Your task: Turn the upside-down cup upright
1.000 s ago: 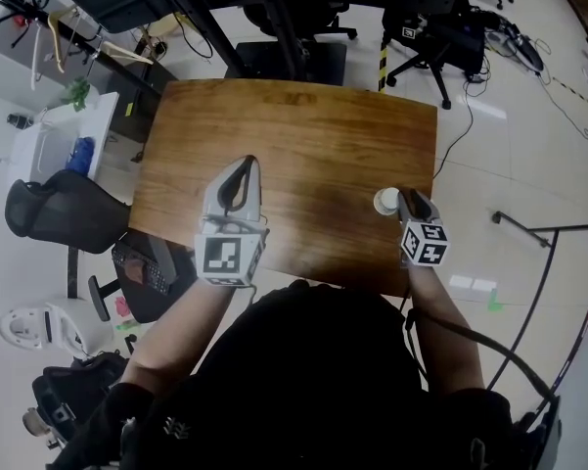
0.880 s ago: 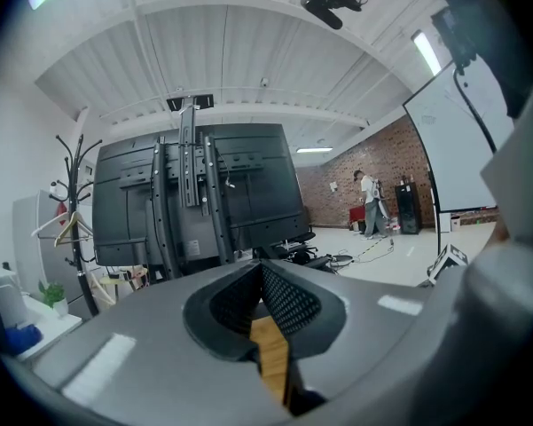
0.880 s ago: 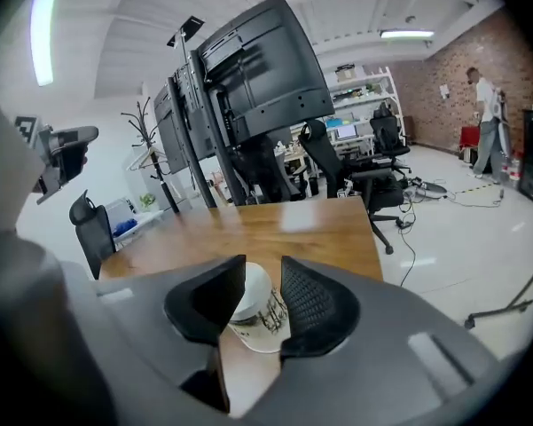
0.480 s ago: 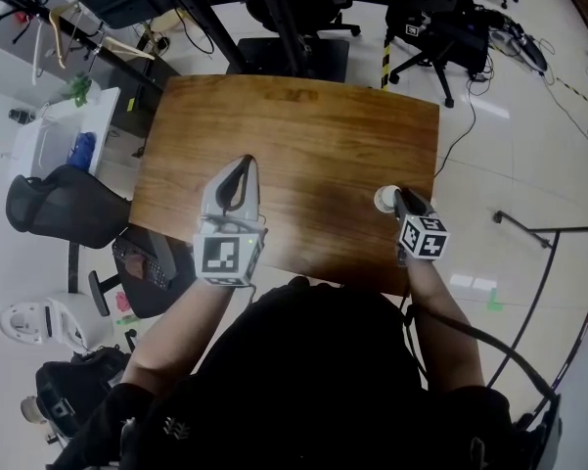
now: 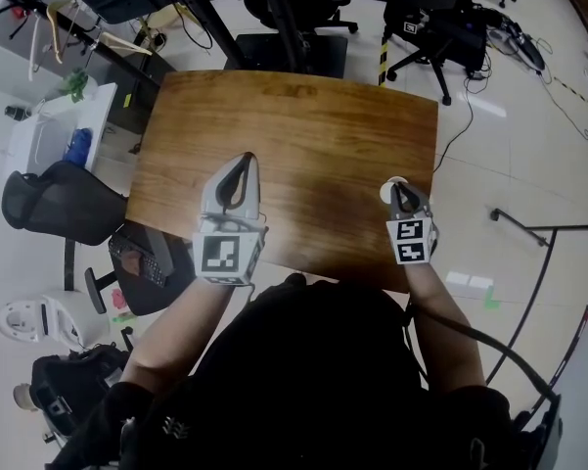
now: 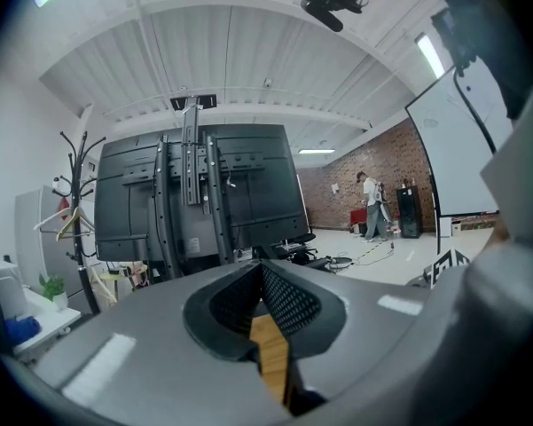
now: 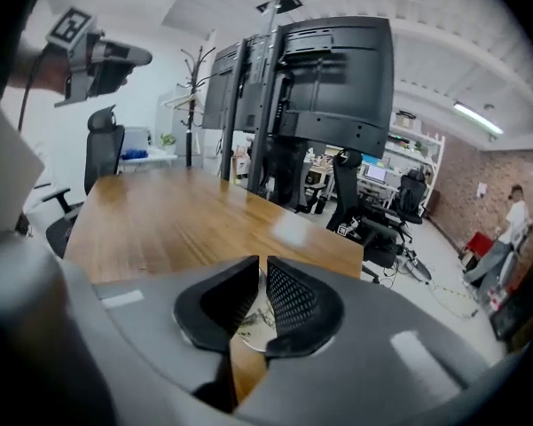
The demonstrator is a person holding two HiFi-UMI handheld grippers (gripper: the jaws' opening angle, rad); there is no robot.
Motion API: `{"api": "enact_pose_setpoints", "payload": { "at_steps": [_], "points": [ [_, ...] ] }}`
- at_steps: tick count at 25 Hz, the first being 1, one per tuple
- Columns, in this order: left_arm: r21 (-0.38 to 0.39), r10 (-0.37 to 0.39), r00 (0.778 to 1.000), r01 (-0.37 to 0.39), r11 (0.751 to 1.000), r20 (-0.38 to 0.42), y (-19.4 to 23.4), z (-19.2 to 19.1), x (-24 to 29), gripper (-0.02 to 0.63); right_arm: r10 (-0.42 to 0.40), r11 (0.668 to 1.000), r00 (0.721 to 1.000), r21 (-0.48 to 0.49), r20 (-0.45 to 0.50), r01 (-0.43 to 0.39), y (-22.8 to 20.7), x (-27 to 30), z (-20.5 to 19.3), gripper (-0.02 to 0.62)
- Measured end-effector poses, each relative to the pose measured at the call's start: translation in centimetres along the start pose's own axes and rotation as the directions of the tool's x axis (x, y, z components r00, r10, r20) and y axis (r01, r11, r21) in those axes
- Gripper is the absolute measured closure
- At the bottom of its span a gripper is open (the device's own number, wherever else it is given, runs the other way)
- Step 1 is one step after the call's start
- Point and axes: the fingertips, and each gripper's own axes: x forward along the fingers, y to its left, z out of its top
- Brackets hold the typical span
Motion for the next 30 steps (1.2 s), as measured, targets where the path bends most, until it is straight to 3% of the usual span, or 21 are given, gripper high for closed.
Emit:
{"api": "enact_pose_setpoints", "payload": {
  "at_steps": [7, 11, 13, 22, 26, 30],
  "points": [
    [0.021, 0.021, 1.0, -0.021, 1.0, 0.004, 1.5, 0.3, -1.2, 0.606, 0.123, 0.991, 0.992, -0.055, 0.024, -0.121, 6.8, 1.4, 0.8, 0.555],
    [0.035, 0.037, 0.999, -0.036, 0.999, -0.014, 2.3, 0.1, -2.1, 0.606, 0.157, 0.988, 0.988, 0.013, 0.005, -0.157, 8.8, 2.9, -0.6, 0.56],
    [0.048, 0.039, 0.999, -0.039, 0.998, -0.012, 2.7, 0.3, -2.4, 0.606, 0.154, 0.987, 0.988, 0.04, -0.02, -0.154, 9.0, 3.9, -1.5, 0.592],
    [0.064, 0.066, 0.998, -0.065, 0.996, -0.017, 3.8, 0.3, -3.4, 0.606, 0.15, 0.985, 0.989, 0.086, 0.012, -0.15, 8.9, 4.7, -1.6, 0.592],
    [0.058, 0.048, 0.999, -0.048, 0.997, -0.006, 2.9, 0.5, -3.0, 0.606, 0.142, 0.987, 0.986, 0.065, 0.089, -0.148, 7.3, 2.7, 0.0, 0.572],
    [0.04, 0.044, 0.999, -0.045, 0.998, 0.006, 2.4, 0.7, -2.1, 0.606, 0.092, 0.987, 0.994, 0.122, 0.067, -0.1, 2.6, 0.2, -1.3, 0.455]
  ]
}}
